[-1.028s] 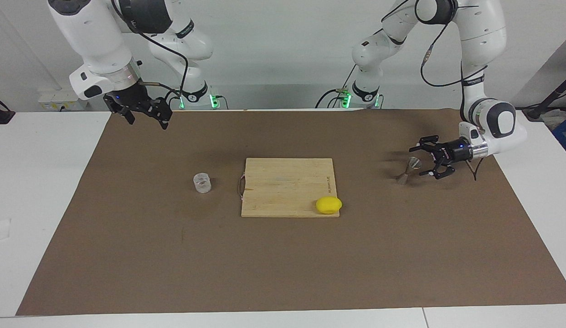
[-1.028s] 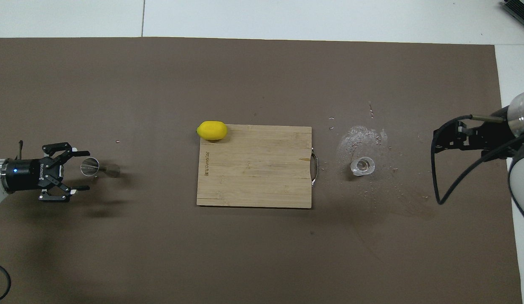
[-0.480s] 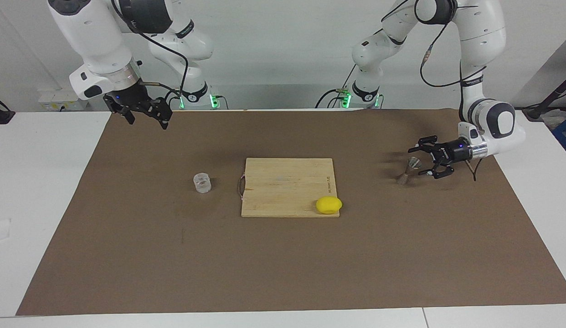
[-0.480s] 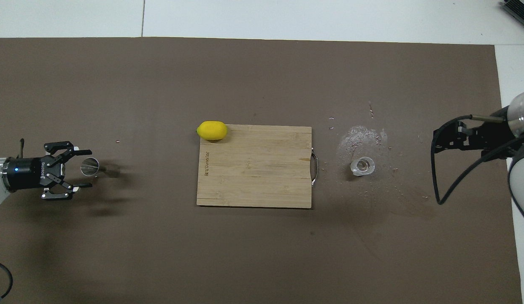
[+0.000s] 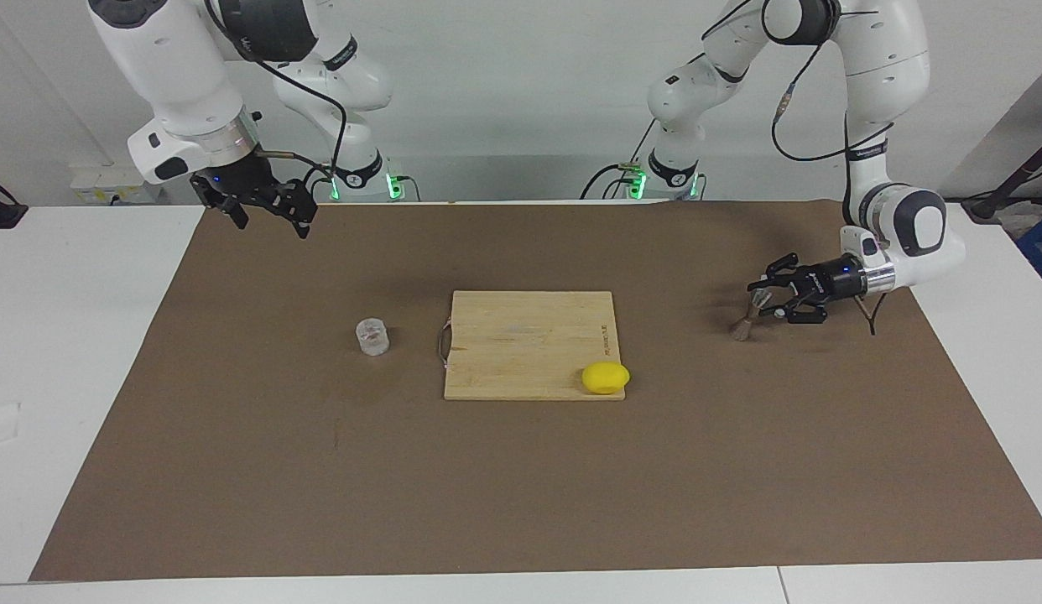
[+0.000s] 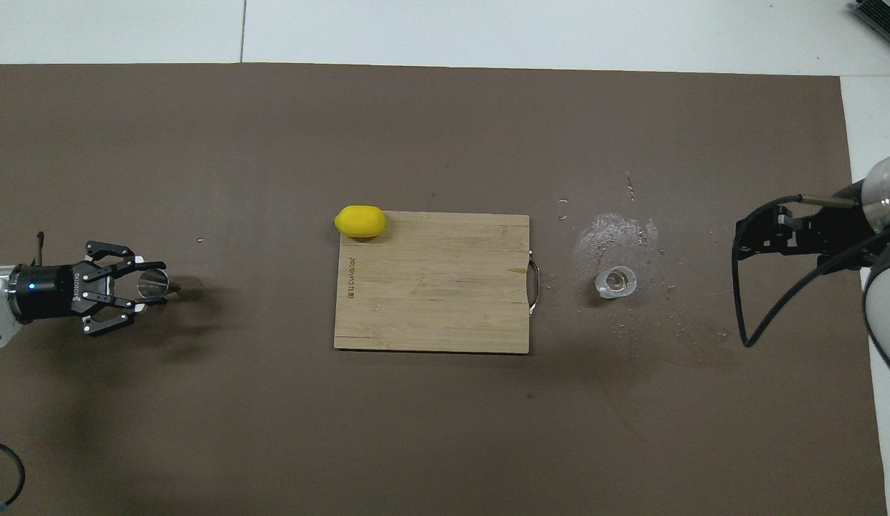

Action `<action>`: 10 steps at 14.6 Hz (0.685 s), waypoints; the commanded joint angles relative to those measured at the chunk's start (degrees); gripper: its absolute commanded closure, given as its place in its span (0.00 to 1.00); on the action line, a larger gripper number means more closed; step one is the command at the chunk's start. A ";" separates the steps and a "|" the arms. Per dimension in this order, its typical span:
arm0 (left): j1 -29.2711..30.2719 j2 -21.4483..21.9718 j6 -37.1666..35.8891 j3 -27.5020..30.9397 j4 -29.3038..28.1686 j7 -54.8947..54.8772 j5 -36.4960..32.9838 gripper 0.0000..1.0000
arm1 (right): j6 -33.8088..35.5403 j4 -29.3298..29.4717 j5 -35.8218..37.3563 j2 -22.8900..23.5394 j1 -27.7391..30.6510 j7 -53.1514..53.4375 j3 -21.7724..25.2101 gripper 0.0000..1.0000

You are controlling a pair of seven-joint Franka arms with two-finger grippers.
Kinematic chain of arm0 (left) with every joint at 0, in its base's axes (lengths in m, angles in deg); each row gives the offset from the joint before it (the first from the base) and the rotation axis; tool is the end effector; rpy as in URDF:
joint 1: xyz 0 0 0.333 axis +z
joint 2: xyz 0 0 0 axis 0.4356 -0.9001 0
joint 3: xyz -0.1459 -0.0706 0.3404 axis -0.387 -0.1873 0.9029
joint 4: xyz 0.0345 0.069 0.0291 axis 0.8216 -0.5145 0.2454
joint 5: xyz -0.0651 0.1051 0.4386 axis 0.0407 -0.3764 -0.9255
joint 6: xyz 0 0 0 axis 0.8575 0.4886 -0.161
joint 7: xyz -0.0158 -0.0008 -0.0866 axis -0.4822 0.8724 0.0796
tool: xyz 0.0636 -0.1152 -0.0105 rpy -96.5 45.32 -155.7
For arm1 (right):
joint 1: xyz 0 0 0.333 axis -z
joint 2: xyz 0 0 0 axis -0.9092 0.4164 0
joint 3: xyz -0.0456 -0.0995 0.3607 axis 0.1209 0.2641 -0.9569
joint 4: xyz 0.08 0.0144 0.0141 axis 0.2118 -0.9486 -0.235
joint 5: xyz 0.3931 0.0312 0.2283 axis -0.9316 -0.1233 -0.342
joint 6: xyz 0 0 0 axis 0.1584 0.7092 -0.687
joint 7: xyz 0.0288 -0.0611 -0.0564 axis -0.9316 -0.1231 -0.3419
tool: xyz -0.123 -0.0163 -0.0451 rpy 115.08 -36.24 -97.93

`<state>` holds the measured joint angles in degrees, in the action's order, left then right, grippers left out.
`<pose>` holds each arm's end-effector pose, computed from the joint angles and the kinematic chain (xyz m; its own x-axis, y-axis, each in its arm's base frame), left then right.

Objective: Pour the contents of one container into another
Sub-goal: 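Close the left gripper around the metal cup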

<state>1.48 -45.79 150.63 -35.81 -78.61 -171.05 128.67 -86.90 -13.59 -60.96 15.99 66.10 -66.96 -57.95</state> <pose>0.5725 0.1456 0.2839 0.1107 -0.2352 0.9656 -0.9926 -0.0756 0.0954 0.6022 0.0331 0.6368 0.9748 -0.2056 -0.0869 -0.2034 -0.9785 0.0335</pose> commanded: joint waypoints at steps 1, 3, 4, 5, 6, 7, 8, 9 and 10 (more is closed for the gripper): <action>-0.85 0.73 0.55 0.83 -1.04 -1.52 1.24 0.60 | -1.35 -1.38 0.20 -1.13 0.70 -1.24 -0.37 0.00; -0.94 0.73 0.91 0.83 -1.04 -1.43 1.24 0.68 | -1.26 -1.38 0.29 -1.13 0.70 -1.24 -0.37 0.00; -1.11 0.64 0.73 0.83 -0.69 -1.17 1.24 0.69 | -1.26 -1.29 0.29 -1.13 0.70 -1.24 -0.37 0.00; -1.98 0.64 0.03 0.74 -0.25 -0.65 1.24 0.69 | -1.26 -1.38 0.29 -1.13 0.70 -1.24 -0.37 0.00; -2.17 0.90 -0.32 0.65 0.02 0.31 1.32 0.68 | -1.35 -1.38 0.20 -1.13 0.79 -1.24 -0.37 0.00; -2.87 1.16 -0.67 0.39 0.28 1.98 1.33 0.68 | -1.26 -1.38 0.29 -1.13 0.70 -1.24 -0.37 0.00; -4.35 1.51 -1.02 0.39 0.28 3.21 2.02 0.68 | -1.26 -1.38 0.29 -1.04 0.70 -1.24 -0.37 0.00; -5.93 2.47 -1.64 0.39 0.02 4.18 3.42 0.68 | -1.35 -1.29 0.29 -1.13 0.70 -1.24 -0.37 0.00; -7.95 3.62 -1.99 0.39 -0.42 5.67 4.30 0.68 | -1.26 -1.29 0.29 -1.13 0.70 -1.24 -0.37 0.00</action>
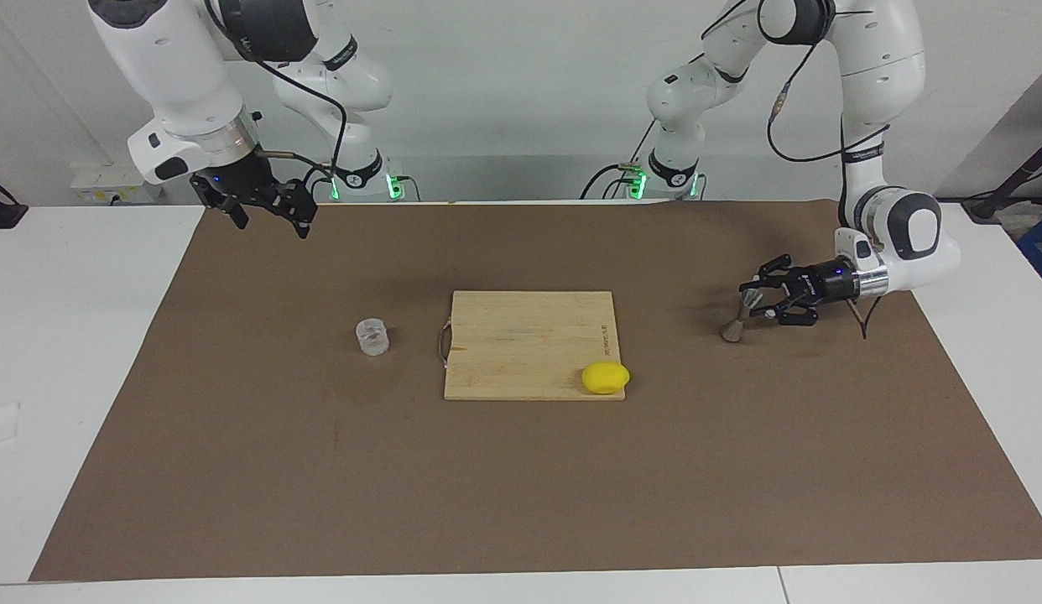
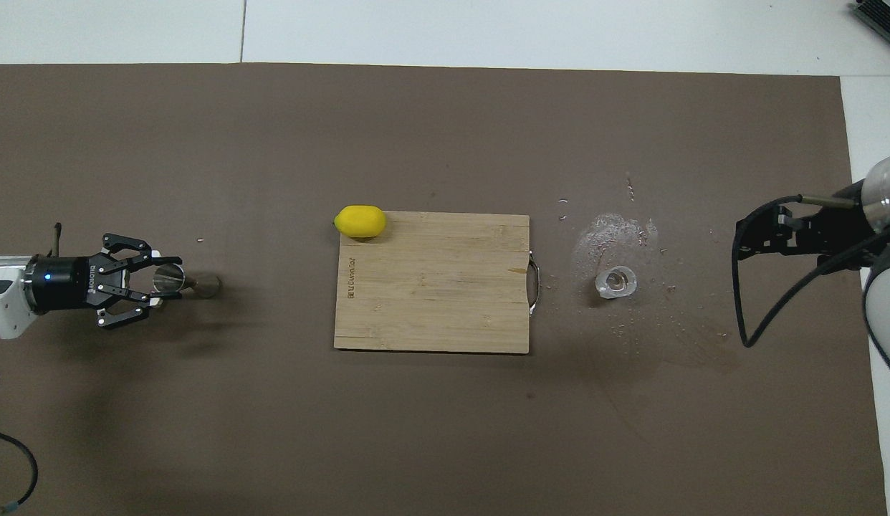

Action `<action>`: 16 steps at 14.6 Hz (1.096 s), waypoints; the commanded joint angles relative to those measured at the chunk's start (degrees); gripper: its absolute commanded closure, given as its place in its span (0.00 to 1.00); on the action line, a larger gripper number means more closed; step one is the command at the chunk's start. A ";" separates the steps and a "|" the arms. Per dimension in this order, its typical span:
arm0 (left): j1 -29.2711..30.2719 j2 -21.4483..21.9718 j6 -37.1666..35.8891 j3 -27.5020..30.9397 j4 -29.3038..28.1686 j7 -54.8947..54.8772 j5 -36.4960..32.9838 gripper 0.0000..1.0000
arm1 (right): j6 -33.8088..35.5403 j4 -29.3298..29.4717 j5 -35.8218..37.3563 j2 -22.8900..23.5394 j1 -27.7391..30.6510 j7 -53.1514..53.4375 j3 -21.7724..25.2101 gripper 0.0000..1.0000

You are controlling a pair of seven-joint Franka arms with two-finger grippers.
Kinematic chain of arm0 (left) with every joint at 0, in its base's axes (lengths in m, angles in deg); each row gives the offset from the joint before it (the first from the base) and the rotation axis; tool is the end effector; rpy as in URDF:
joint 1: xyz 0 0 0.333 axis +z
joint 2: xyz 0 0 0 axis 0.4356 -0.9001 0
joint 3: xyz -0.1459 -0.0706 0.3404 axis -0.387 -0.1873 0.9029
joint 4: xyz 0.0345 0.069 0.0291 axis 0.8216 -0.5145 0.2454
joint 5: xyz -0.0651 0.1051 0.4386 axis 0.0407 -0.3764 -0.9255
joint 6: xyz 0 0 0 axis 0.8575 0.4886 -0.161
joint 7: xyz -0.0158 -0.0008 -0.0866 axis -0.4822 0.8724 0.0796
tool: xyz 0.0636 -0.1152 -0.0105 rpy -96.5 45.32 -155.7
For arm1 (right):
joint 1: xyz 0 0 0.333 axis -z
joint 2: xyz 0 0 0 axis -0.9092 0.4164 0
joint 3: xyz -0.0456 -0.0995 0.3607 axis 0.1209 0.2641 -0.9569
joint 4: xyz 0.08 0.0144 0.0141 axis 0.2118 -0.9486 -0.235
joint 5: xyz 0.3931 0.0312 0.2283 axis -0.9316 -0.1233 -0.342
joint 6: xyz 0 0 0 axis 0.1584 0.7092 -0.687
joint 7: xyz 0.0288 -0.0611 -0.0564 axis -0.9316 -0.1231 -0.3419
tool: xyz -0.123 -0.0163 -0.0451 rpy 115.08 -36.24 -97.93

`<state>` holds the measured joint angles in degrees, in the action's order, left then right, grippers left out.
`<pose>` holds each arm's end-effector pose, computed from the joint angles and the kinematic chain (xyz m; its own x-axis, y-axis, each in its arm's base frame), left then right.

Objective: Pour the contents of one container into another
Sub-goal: 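Carry the metal cup with the left gripper onto the cutting board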

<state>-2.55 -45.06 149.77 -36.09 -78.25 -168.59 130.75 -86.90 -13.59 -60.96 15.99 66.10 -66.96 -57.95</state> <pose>0.5871 0.1010 0.2982 0.1152 -0.2126 0.9703 -0.9933 -0.0251 0.1124 0.6022 0.0331 0.6368 0.9748 -0.2056 -0.0869 -0.2034 -0.9785 0.0335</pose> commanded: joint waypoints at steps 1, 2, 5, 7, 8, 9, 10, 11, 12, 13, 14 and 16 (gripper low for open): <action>-5.76 4.20 -1.13 0.66 -1.12 4.79 2.92 0.68 | -1.26 -1.38 0.29 -1.13 0.70 -1.24 -0.37 0.00; -7.52 5.26 -0.95 0.75 -1.48 5.94 3.63 0.68 | -1.26 -1.29 0.29 -1.13 0.70 -1.24 -0.37 0.00; -14.28 9.12 1.58 0.84 -5.24 9.98 9.15 0.67 | -1.26 -1.29 0.29 -1.13 0.70 -1.24 -0.37 0.00; -19.73 13.33 6.84 0.75 -8.85 13.06 12.50 0.67 | -1.26 -1.29 0.29 -1.13 0.79 -1.24 -0.37 0.00; -22.63 14.83 9.92 0.75 -9.99 13.51 13.90 0.67 | -1.26 -1.38 0.29 -1.13 0.70 -1.24 -0.37 0.00; -25.70 15.72 12.82 0.75 -10.87 13.95 16.18 0.67 | -1.35 -1.29 0.29 -1.13 0.70 -1.24 -0.37 0.00; -28.95 16.08 15.72 0.75 -11.41 14.04 18.64 0.67 | -1.26 -1.29 0.29 -1.13 0.70 -1.24 -0.37 0.00; -32.38 16.08 19.05 0.66 -11.85 14.04 21.01 0.67 | -1.26 -1.38 0.29 -1.13 0.70 -1.24 -0.37 0.00; -35.89 15.99 22.74 0.66 -12.28 14.04 24.00 0.67 | -1.26 -1.38 0.29 -1.13 0.70 -1.24 -0.37 0.00; -39.76 15.91 26.87 0.66 -12.81 14.04 28.03 0.66 | -1.35 -1.29 0.29 -1.13 0.70 -1.24 -0.37 0.00; -43.19 15.56 30.65 0.66 -12.90 13.87 31.98 0.66 | -1.35 -1.29 0.29 -1.13 0.70 -1.24 -0.37 0.00; -49.61 14.85 38.04 0.75 -12.55 12.38 39.81 0.65 | -1.26 -1.38 0.29 -1.13 0.70 -1.24 -0.37 0.00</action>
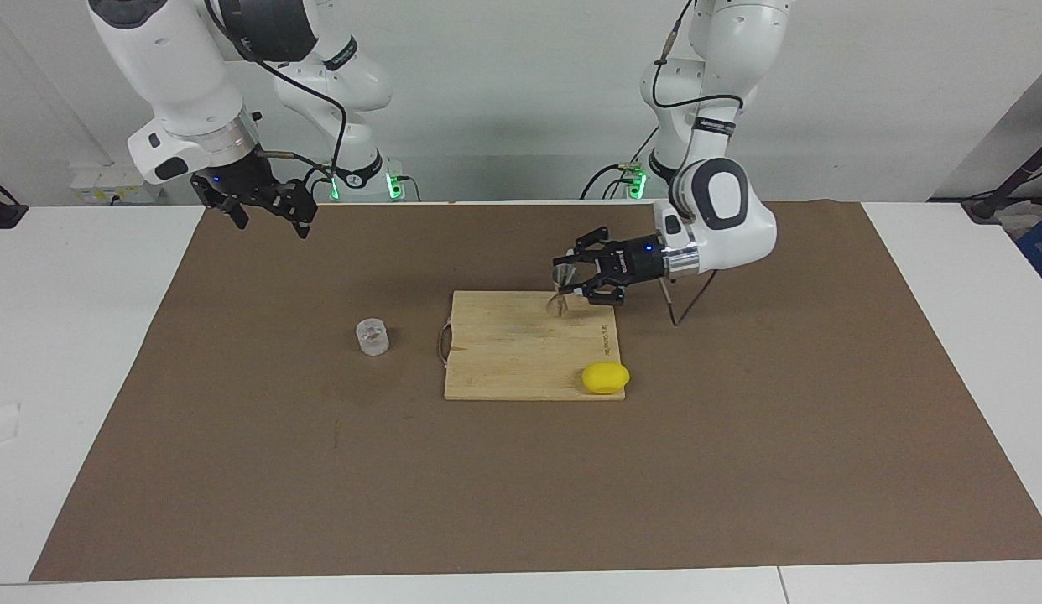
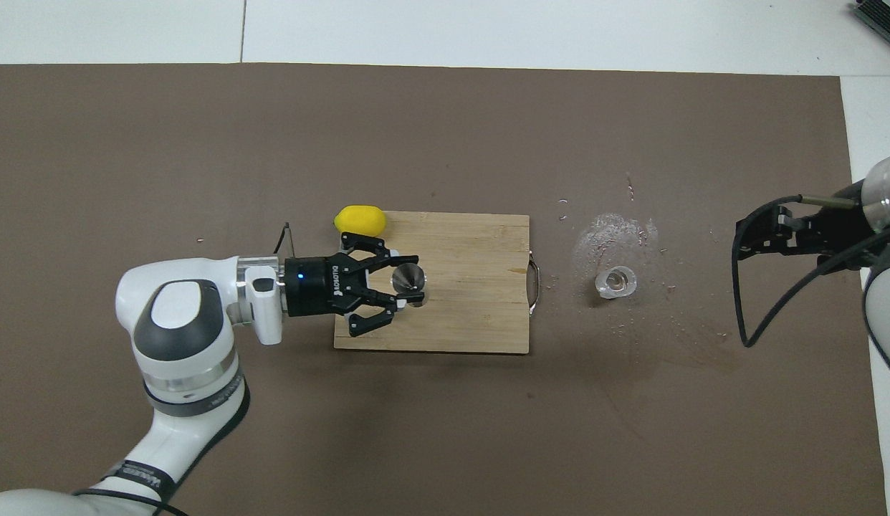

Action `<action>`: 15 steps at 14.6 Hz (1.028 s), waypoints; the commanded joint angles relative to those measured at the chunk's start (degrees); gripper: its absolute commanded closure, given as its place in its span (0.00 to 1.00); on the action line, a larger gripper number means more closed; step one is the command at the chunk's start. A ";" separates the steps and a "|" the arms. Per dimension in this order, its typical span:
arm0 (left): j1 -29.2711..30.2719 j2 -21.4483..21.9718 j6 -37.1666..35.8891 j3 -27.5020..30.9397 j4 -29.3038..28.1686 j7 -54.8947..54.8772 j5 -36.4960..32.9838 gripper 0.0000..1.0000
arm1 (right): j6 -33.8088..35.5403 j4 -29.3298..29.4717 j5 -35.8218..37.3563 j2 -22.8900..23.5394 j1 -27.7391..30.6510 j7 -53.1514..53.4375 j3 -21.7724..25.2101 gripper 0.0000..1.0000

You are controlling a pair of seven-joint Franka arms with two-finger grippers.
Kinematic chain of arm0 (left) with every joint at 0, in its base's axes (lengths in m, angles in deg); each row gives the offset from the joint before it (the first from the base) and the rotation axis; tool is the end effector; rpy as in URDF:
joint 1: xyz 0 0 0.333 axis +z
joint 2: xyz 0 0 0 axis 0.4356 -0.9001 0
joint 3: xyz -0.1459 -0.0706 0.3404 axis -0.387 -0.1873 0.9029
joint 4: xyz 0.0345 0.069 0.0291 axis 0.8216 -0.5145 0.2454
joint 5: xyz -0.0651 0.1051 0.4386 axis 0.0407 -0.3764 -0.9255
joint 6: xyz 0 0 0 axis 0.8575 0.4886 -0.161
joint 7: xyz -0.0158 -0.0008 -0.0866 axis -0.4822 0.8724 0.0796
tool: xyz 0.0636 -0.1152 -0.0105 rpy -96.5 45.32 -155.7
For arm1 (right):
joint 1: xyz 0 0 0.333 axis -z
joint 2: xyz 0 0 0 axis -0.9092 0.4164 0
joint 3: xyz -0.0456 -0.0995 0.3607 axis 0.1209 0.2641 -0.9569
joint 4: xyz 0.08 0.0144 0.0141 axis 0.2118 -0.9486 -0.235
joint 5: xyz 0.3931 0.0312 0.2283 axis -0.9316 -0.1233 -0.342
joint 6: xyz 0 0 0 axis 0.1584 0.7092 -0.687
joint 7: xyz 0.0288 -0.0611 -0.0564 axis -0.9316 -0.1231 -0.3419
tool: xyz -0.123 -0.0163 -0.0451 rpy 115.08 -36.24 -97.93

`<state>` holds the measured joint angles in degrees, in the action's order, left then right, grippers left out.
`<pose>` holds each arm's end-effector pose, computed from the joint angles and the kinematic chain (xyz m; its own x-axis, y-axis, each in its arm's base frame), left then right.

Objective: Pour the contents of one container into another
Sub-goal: 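Carry the metal cup with the left gripper onto the cutting board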

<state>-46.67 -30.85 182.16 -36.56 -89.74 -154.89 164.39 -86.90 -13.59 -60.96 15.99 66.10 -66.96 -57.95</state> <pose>0.5305 -0.3034 0.3631 0.2432 -0.1954 0.9501 -0.9685 -0.1023 0.2269 0.6022 0.0331 0.6368 0.9748 -0.2056 -0.0869 -0.2034 -0.9785 0.0335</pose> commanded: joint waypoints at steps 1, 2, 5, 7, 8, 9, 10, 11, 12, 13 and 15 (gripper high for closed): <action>-7.70 0.39 8.99 1.22 -1.15 -3.94 9.60 0.65 | -1.26 -1.38 0.29 -1.13 0.70 -1.24 -0.37 0.00; -10.16 -0.49 12.50 1.22 -1.07 -8.41 12.94 0.65 | -1.26 -1.38 0.20 -1.13 0.70 -1.24 -0.37 0.00; -11.85 -3.21 13.42 1.13 -0.80 -17.75 18.94 0.65 | -1.35 -1.29 0.29 -1.13 0.70 -1.24 -0.37 0.00; -12.73 -4.27 13.33 1.22 -0.89 -21.88 20.61 0.65 | -1.35 -1.38 0.29 -1.13 0.70 -1.24 -0.37 0.00; -12.73 -4.54 13.33 1.22 -0.89 -22.68 20.88 0.65 | -1.26 -1.38 0.29 -1.13 0.70 -1.24 -0.37 0.00; -12.82 -4.89 13.42 1.13 -0.80 -23.65 21.15 0.65 | -1.26 -1.38 0.29 -1.04 0.70 -1.24 -0.37 0.00; -12.82 -4.89 13.33 1.13 -0.80 -24.62 21.32 0.65 | -1.26 -1.38 0.20 -1.13 0.70 -1.24 -0.37 0.00; -12.82 -4.89 13.15 1.22 -0.72 -25.41 21.93 0.65 | -1.26 -1.29 0.29 -1.13 0.70 -1.24 -0.37 0.00; -12.82 -4.89 13.07 1.22 -0.80 -25.85 22.03 0.65 | -1.26 -1.38 0.20 -1.04 0.70 -1.24 -0.37 0.00; -12.82 -4.89 13.07 1.22 -0.80 -25.86 22.03 0.52 | -1.26 -1.29 0.29 -1.13 0.70 -1.24 -0.37 0.00; -12.82 -4.89 13.42 1.13 -1.33 -25.77 22.03 0.00 | -1.26 -1.38 0.29 -1.13 0.70 -1.24 -0.37 0.00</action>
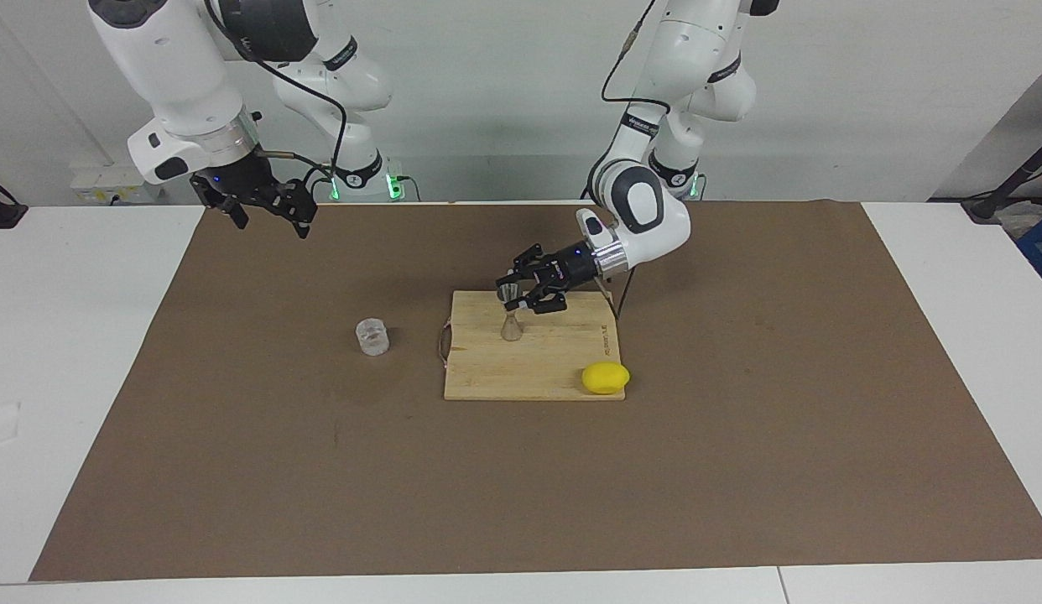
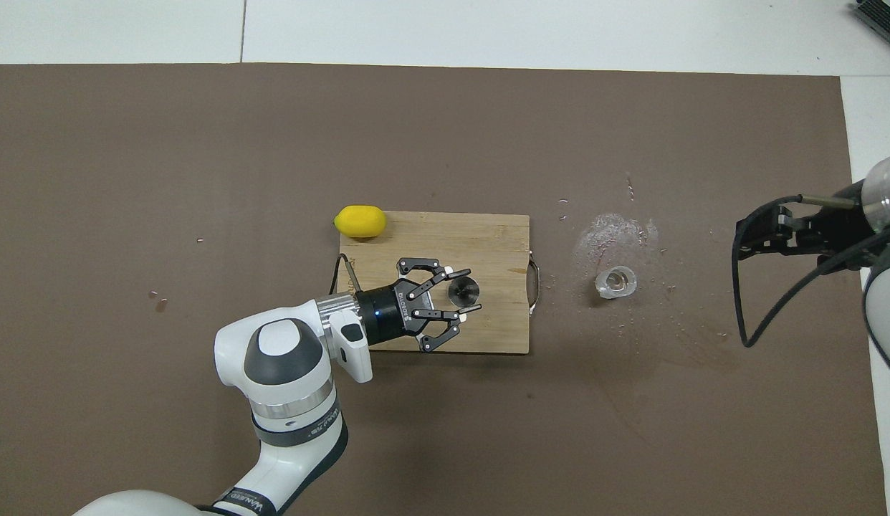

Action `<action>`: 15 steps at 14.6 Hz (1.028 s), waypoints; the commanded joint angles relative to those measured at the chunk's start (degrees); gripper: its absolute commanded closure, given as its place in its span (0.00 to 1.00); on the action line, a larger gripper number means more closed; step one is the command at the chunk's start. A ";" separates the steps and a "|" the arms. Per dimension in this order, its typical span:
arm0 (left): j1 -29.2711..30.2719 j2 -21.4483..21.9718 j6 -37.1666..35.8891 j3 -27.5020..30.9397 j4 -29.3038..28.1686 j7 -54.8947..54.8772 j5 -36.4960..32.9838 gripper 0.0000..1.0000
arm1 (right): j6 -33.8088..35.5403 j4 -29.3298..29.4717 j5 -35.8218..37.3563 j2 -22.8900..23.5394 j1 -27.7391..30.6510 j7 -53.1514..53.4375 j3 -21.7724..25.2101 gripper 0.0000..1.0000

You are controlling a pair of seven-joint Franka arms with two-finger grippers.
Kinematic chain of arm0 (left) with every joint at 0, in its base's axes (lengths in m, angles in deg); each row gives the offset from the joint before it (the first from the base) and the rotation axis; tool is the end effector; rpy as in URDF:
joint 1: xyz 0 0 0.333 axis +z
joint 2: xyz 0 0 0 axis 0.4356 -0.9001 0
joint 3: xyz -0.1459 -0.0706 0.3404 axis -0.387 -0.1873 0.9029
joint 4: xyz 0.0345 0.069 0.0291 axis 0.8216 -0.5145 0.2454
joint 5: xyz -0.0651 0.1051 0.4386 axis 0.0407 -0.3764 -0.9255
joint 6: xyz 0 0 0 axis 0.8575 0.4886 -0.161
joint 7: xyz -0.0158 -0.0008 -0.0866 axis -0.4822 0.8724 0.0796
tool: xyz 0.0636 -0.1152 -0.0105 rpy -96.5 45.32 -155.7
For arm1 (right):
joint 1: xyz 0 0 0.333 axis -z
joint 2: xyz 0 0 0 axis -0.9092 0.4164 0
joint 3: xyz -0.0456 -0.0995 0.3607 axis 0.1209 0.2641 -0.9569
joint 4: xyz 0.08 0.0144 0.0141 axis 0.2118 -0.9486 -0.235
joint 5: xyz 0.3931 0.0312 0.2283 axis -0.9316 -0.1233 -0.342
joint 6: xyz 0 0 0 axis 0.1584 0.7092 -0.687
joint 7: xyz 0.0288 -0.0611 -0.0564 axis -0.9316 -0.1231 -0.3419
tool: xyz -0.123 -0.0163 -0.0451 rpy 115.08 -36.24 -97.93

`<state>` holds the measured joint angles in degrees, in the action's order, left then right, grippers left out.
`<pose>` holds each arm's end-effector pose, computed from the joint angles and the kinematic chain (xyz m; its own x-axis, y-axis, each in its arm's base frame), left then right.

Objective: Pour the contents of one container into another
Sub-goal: 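Carry the metal cup with the left gripper onto the cutting board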

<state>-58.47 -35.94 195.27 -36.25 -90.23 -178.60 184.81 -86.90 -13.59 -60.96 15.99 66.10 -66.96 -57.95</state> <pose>0.4919 -0.3790 0.3009 0.0678 -0.2348 0.9697 -0.9755 -0.2193 0.0151 0.6022 0.0331 0.6368 0.9748 -0.2056 -0.0869 -0.2034 -0.9785 0.0335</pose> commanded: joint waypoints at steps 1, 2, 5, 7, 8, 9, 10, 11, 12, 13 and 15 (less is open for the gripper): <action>-1.10 0.20 0.48 0.82 -1.02 -1.97 1.61 0.00 | -1.35 -1.29 0.29 -1.13 0.70 -1.24 -0.37 0.00; -0.93 0.29 0.56 0.91 -1.02 -1.88 1.61 0.00 | -1.26 -1.38 0.29 -1.13 0.70 -1.24 -0.37 0.00; -0.23 0.38 0.30 0.91 -1.02 -1.35 1.61 0.00 | -1.26 -1.29 0.29 -1.13 0.70 -1.24 -0.37 0.00; 1.00 0.46 -0.57 0.91 -1.02 -1.09 1.52 0.00 | -1.26 -1.38 0.20 -1.13 0.70 -1.24 -0.37 0.00; 1.36 0.81 -1.88 1.00 -1.63 -0.82 1.35 0.00 | -1.26 -1.29 0.29 -1.13 0.70 -1.24 -0.37 0.00; 2.23 1.60 -2.94 1.08 -3.03 -0.47 1.17 0.00 | -1.35 -1.38 0.29 -1.13 0.70 -1.24 -0.37 0.00; 2.76 2.65 -3.21 1.09 -4.09 -0.30 0.56 0.00 | -1.26 -1.29 0.29 -1.13 0.70 -1.24 -0.37 0.00; 3.46 3.27 -3.65 1.17 -5.05 -0.29 -0.14 0.00 | -1.26 -1.29 0.29 -1.13 0.70 -1.24 -0.37 0.00; 4.16 4.15 -4.26 1.17 -5.93 -0.21 -1.28 0.00 | -1.26 -1.29 0.29 -1.13 0.70 -1.24 -0.37 0.00; 4.78 5.11 -4.79 1.17 -6.81 -0.21 -2.51 0.00 | -1.26 -1.29 0.29 -1.13 0.70 -1.24 -0.37 0.00; 5.49 6.09 -5.58 1.17 -8.05 -0.21 -3.58 0.00 | -1.26 -1.29 0.29 -1.13 0.70 -1.24 -0.37 0.00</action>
<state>-54.03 -33.15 191.60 -35.12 -94.82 -178.61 182.60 -86.90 -13.59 -60.96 15.99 66.10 -66.96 -57.95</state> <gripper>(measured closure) 0.000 0.000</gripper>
